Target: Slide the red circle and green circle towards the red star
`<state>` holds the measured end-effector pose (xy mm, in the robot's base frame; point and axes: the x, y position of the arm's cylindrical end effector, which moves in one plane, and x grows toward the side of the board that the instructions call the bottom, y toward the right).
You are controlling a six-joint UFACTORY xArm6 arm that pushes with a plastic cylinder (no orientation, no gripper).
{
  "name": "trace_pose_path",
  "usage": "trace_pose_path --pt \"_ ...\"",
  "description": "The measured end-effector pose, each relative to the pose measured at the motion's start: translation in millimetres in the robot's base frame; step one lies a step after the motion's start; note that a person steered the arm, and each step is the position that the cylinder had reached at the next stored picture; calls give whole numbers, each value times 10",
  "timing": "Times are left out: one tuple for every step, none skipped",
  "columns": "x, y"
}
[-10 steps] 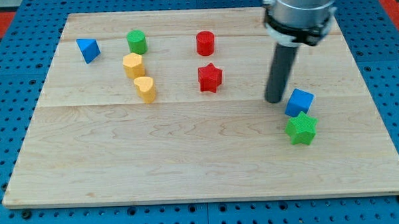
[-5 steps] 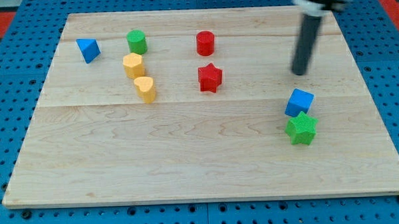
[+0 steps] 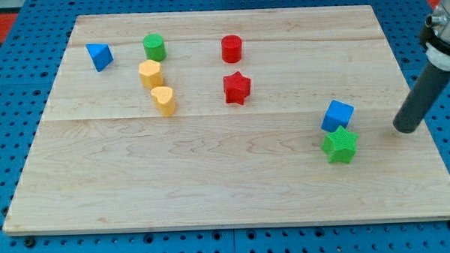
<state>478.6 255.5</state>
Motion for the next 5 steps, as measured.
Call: trace_pose_path --pt "-7 0" --pt "-89 -1" --pt "-547 -332" --pt "-1022 -624" --pt "-1565 -1038"
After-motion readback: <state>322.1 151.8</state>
